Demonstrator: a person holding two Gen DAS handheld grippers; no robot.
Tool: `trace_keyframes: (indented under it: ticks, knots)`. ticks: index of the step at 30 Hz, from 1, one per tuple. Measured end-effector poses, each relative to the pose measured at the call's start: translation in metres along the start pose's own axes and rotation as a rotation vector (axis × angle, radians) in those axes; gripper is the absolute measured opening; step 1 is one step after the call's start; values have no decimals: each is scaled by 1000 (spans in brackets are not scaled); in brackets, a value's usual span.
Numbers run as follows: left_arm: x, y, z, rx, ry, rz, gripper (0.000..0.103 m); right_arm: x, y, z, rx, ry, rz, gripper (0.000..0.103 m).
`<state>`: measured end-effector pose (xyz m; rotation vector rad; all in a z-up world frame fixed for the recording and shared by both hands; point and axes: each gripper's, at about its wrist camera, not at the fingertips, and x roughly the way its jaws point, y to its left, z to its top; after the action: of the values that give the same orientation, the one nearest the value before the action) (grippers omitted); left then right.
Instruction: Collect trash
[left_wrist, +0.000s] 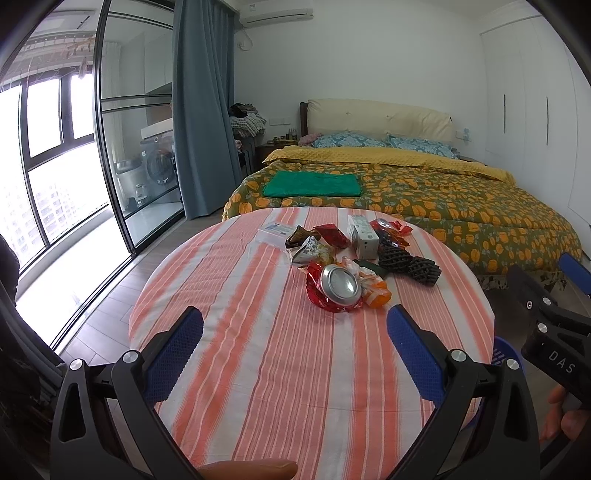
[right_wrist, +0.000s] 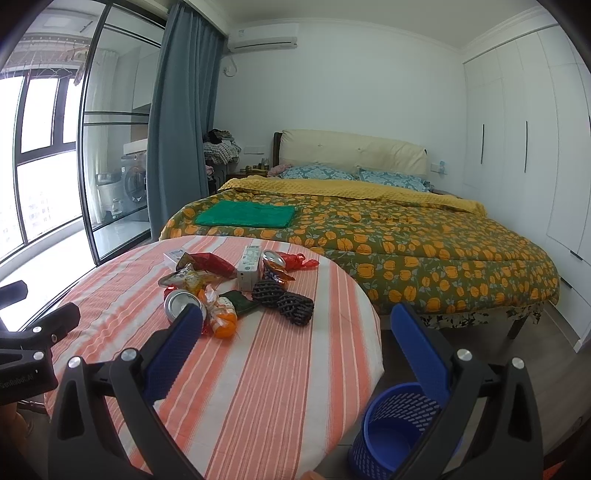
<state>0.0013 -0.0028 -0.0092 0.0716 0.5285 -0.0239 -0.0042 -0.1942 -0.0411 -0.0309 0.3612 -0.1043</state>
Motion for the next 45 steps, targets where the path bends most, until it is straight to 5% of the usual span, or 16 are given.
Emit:
trace_keyframes:
  ticks: [45]
  knots:
    - [5,-13,-11,8,18,0,99,1,-3,0,4,1,-5,98]
